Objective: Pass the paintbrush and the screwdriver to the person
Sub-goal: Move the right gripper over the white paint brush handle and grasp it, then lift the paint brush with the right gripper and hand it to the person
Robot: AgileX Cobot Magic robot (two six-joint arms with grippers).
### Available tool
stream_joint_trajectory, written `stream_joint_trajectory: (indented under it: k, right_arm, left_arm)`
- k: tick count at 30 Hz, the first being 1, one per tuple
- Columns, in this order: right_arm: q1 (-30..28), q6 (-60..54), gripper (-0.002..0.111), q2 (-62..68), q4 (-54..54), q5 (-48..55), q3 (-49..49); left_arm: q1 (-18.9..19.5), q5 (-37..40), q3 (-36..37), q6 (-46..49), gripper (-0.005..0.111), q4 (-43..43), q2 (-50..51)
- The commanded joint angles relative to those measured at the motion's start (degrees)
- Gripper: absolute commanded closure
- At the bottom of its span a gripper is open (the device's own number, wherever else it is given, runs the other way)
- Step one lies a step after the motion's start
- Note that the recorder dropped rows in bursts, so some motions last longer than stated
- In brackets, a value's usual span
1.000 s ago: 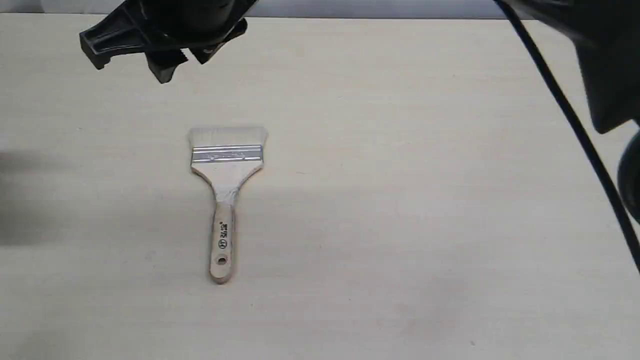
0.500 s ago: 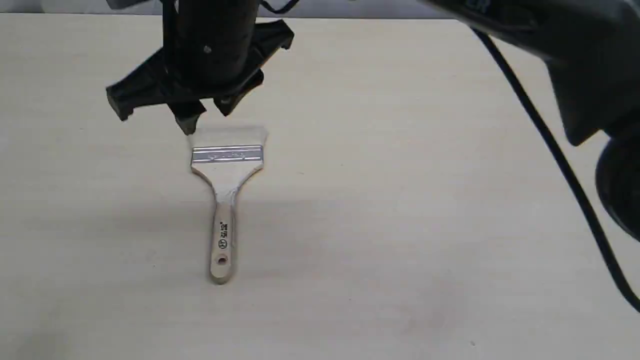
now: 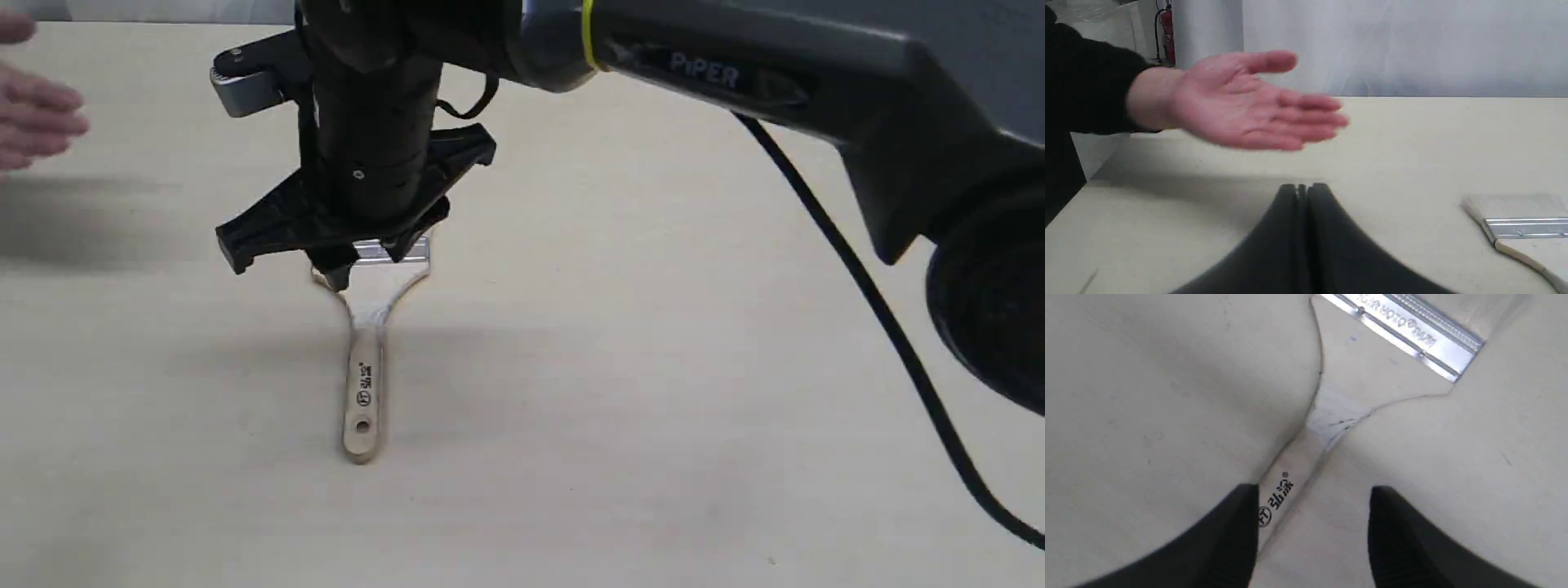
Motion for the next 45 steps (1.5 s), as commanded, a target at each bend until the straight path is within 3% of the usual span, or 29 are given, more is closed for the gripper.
stream_joint_trajectory:
  k: [1,8,17,37,40,45]
  right_arm:
    - [-0.1,0.4,0.063,2.34,0.89,-1.14,0.48]
    - [-0.1,0.4,0.052,6.39,2.61,-3.58,0.48]
    - [-0.1,3.99,0.052,8.07,2.61,-9.45,0.48]
    - [-0.1,16.18,0.052,11.37,-3.38,-9.93,0.48]
    - [-0.1,16.9,0.053,11.37,-3.38,-10.23,0.48]
    - [-0.1,19.03,0.066,11.62,-3.38,-10.37,0.48]
  left_arm:
    - [-0.32,-0.62,0.12,-0.12,0.107,-0.11,-0.14]
    - [-0.32,-0.62,0.12,-0.12,0.107,-0.11,-0.14]
    - [-0.32,-0.62,0.12,-0.12,0.107,-0.11,-0.14]
    - [-0.32,-0.57,0.12,-0.12,0.107,-0.27,-0.14]
    - [-0.32,-0.57,0.12,-0.12,0.107,-0.27,-0.14]
    - [-0.32,-0.57,0.12,-0.12,0.107,-0.27,-0.14]
